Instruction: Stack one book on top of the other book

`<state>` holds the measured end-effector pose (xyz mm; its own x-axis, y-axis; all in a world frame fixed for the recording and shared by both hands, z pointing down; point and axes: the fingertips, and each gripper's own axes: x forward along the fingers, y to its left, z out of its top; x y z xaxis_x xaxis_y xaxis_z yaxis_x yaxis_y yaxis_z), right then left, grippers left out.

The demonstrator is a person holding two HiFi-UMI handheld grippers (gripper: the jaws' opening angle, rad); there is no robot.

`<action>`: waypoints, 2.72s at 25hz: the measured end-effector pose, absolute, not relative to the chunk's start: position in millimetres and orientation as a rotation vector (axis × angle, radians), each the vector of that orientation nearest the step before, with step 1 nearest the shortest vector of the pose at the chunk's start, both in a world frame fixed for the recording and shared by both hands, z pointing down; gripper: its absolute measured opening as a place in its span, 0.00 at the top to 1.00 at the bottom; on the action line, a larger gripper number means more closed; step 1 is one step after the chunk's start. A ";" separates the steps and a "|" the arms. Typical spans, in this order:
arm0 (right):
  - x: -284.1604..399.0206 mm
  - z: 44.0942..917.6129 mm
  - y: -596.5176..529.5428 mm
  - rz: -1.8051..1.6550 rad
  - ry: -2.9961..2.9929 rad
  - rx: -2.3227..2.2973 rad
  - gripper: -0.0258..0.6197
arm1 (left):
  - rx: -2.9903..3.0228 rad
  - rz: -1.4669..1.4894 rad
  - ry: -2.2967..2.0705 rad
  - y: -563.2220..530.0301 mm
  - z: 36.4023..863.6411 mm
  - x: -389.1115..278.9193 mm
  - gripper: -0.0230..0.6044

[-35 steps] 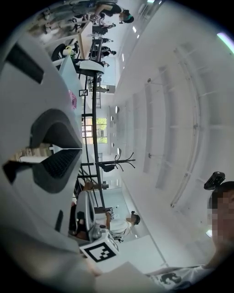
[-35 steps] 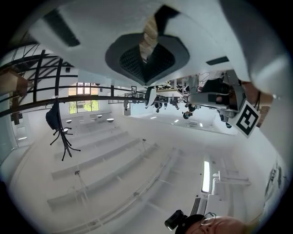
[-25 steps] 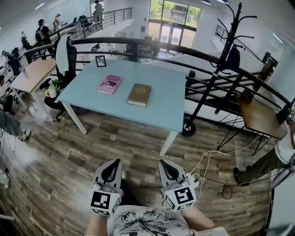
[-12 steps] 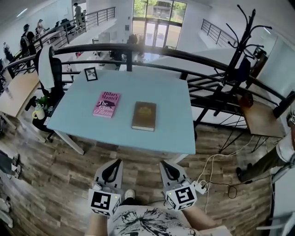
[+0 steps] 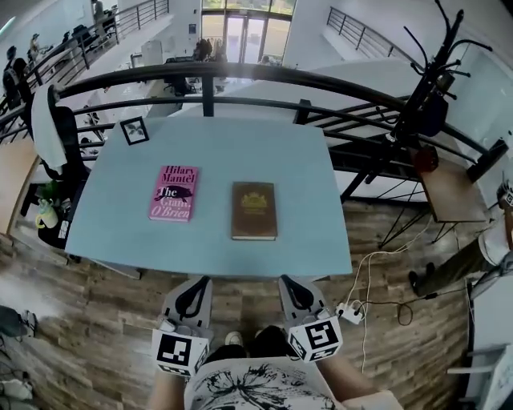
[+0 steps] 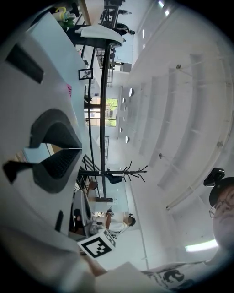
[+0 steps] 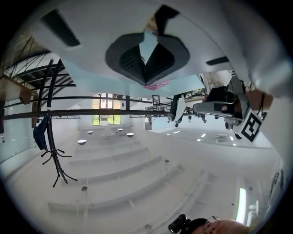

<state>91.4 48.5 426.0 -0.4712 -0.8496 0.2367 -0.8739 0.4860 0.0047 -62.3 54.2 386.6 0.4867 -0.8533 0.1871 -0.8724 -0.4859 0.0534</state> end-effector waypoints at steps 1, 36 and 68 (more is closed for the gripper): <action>91.2 431.1 40.2 0.185 -2.513 1.487 0.97 | 2.579 0.209 -1.500 45.6 392.2 -62.9 0.95; 130.8 674.2 -243.1 1.082 -2.098 1.062 0.52 | 2.504 0.386 -1.349 -234.8 530.8 -0.4 0.95; 122.4 687.7 -244.0 1.340 -2.111 1.014 0.60 | 1.760 0.500 -0.833 -223.6 693.4 28.5 0.54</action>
<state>122.4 -244.0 687.7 -0.6344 -0.3467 0.6909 -0.7727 0.2613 -0.5784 28.5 -223.6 693.4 0.6672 -0.2921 0.6852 -0.7420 -0.1805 0.6456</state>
